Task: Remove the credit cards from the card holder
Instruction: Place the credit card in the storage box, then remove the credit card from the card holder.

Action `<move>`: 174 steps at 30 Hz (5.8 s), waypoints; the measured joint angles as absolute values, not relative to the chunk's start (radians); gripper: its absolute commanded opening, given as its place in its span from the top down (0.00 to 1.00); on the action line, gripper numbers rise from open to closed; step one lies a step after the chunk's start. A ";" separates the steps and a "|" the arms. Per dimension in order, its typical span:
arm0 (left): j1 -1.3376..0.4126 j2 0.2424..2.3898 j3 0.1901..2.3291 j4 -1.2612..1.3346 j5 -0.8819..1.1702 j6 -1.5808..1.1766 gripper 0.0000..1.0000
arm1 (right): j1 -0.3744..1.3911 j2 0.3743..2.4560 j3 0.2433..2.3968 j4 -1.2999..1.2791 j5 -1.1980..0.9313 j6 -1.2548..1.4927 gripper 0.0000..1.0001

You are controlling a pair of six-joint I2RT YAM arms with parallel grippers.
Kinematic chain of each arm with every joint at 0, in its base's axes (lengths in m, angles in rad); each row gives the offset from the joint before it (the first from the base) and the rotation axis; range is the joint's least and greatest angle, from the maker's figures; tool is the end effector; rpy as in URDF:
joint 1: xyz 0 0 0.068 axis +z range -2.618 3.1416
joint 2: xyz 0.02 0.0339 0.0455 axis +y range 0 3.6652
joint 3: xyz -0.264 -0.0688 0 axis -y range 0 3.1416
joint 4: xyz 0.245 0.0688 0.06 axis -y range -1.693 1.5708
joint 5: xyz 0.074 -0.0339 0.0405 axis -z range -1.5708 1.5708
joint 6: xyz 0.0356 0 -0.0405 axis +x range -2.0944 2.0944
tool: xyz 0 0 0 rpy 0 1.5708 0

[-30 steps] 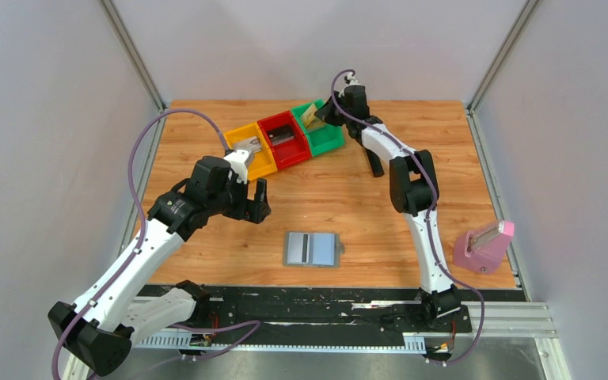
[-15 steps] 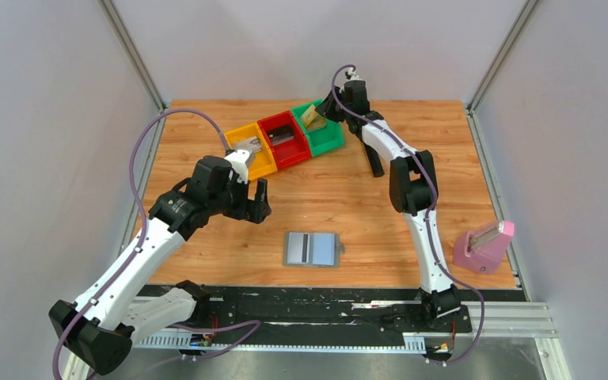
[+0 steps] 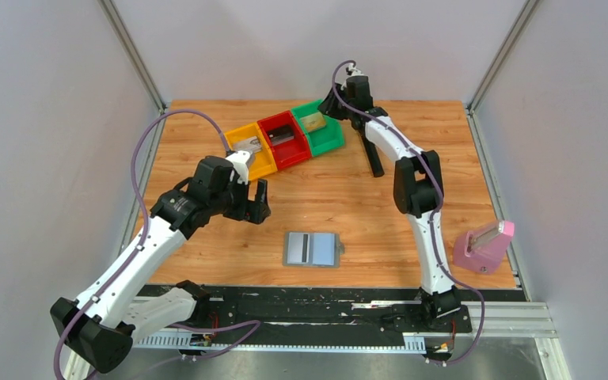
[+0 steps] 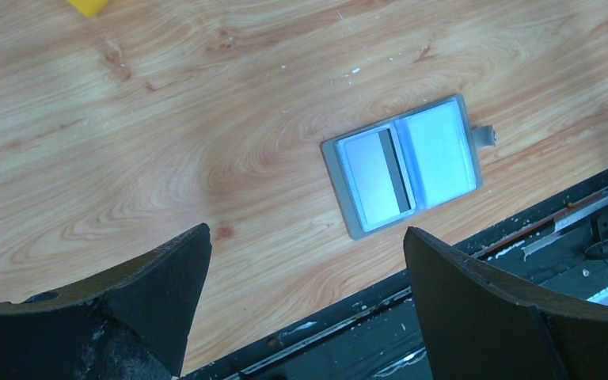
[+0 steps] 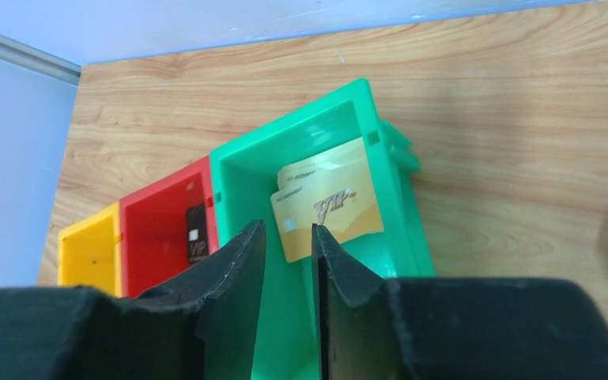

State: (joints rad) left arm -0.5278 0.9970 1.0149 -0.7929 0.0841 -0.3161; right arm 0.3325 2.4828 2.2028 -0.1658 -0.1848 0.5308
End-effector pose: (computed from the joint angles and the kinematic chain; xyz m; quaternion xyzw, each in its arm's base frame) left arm 0.1702 -0.1027 0.3230 0.1135 0.9142 -0.1939 0.3373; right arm 0.5453 0.1952 0.2181 0.0344 0.8431 0.2931 0.4497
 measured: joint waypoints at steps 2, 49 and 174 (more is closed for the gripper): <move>-0.528 1.002 1.015 -0.794 0.084 -0.322 0.00 | 0.333 2.432 2.152 -0.176 -0.190 0.527 0.68; -0.528 1.285 0.596 -0.213 0.462 -0.651 0.84 | 0.749 1.403 0.670 -0.002 -0.385 0.849 0.68; -0.527 1.406 0.611 -0.157 0.487 -0.664 0.54 | 0.710 1.327 0.545 0.056 -0.285 0.781 1.00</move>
State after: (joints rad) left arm -0.5270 1.4055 0.6113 -0.1574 0.4870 -0.6636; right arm 0.7101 1.3270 0.5449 0.0555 -0.2852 0.7811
